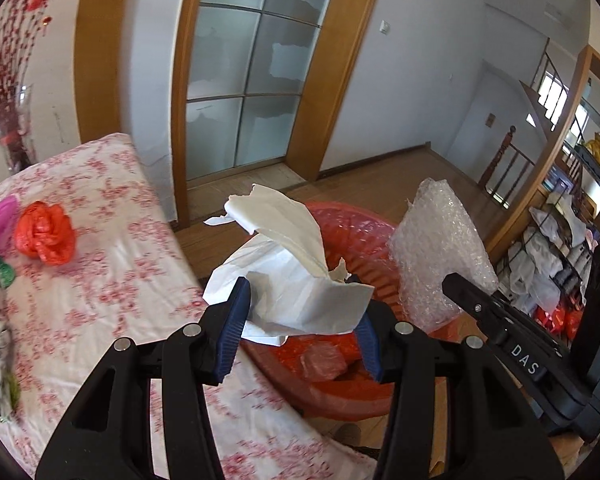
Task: Collect trash
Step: 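Carry white bag in left gripper while right carries bubble wrap to wastebasket, then open both grippers over the orange wastebasket to drop the items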
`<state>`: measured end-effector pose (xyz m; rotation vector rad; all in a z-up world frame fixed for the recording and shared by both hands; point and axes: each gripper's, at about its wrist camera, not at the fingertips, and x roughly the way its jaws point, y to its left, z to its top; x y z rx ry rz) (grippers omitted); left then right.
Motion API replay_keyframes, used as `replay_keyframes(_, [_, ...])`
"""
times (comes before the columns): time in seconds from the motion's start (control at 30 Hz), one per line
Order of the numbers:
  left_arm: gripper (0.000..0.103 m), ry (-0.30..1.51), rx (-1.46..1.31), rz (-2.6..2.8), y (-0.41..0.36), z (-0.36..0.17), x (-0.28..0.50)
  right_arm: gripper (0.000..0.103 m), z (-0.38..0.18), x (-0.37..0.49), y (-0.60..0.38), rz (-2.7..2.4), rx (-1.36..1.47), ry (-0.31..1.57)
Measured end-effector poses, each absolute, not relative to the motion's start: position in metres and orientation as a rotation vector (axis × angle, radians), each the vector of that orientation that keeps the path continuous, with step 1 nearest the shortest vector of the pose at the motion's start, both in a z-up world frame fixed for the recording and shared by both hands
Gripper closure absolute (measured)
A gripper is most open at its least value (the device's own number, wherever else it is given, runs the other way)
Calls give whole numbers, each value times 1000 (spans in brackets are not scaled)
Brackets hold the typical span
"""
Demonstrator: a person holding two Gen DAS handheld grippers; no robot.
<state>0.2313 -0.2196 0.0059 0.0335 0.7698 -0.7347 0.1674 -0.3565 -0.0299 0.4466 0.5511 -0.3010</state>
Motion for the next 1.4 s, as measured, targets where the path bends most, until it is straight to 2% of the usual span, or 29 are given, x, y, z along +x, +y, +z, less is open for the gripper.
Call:
replay_keyframes(0.57, [53,832,69,-787,-263,-18,237,90,-46,172,-389,-319,484,558])
replay_keyframes(0.7, [37,841,61,-773,-264,-22,242,83,-49,171,-392,-318,503,555])
replay_keyframes(1.0, [32,846,38,-695,-242,-25,249,63,-56,164,-402,-353,520,561])
replay_keyframes(1.23, [25,812,45,-594,-200,-21,246,51,-51,159,-396,-376,503,564])
replay_keyframes(1.3, [23,807,38,-561,-183,-20,246,45,-49,159,-388,-372,484,567])
replay_keyframes(1.4, [23,803,27,-519,-162,-18,248,43,-46,162,-375,-355,451,572])
